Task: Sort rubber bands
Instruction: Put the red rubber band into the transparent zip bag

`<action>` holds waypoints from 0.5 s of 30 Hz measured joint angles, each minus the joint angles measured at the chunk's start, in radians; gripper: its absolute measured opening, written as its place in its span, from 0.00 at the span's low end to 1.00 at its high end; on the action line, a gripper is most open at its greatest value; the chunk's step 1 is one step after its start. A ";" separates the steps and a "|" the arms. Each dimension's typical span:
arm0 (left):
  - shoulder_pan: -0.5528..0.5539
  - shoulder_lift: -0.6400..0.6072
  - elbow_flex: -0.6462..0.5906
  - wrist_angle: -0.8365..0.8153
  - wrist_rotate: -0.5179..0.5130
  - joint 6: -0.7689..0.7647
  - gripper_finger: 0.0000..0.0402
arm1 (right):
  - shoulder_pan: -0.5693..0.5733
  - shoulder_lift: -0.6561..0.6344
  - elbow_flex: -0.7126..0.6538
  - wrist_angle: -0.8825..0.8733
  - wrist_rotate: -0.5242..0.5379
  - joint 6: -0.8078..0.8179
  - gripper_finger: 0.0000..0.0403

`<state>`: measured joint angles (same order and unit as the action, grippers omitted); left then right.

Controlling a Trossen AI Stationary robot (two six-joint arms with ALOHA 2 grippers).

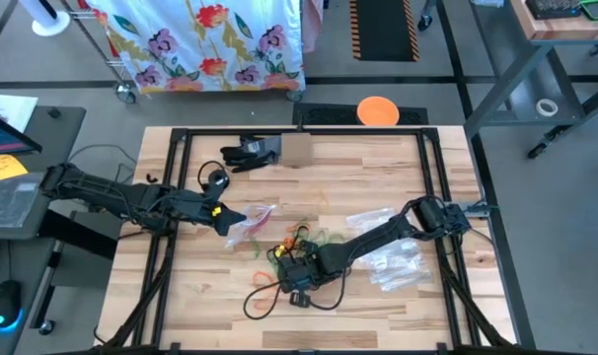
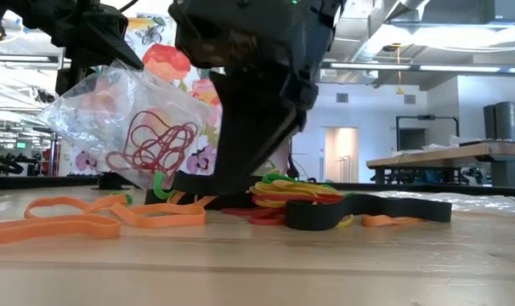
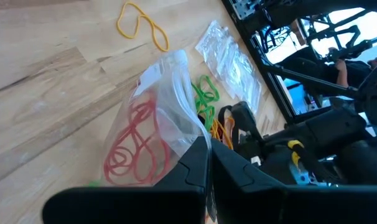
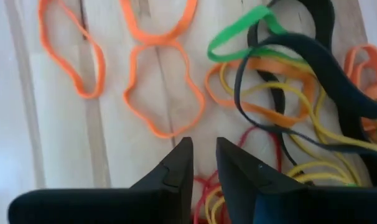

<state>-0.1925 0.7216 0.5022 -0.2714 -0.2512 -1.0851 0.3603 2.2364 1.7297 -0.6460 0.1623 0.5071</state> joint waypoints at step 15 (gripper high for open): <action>0.000 0.000 0.001 0.000 0.001 -0.009 0.00 | -0.002 0.007 -0.048 -0.022 -0.059 0.100 0.16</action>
<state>-0.1925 0.7216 0.5030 -0.2710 -0.2504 -1.0943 0.3584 2.2429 1.6814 -0.6681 0.1036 0.6071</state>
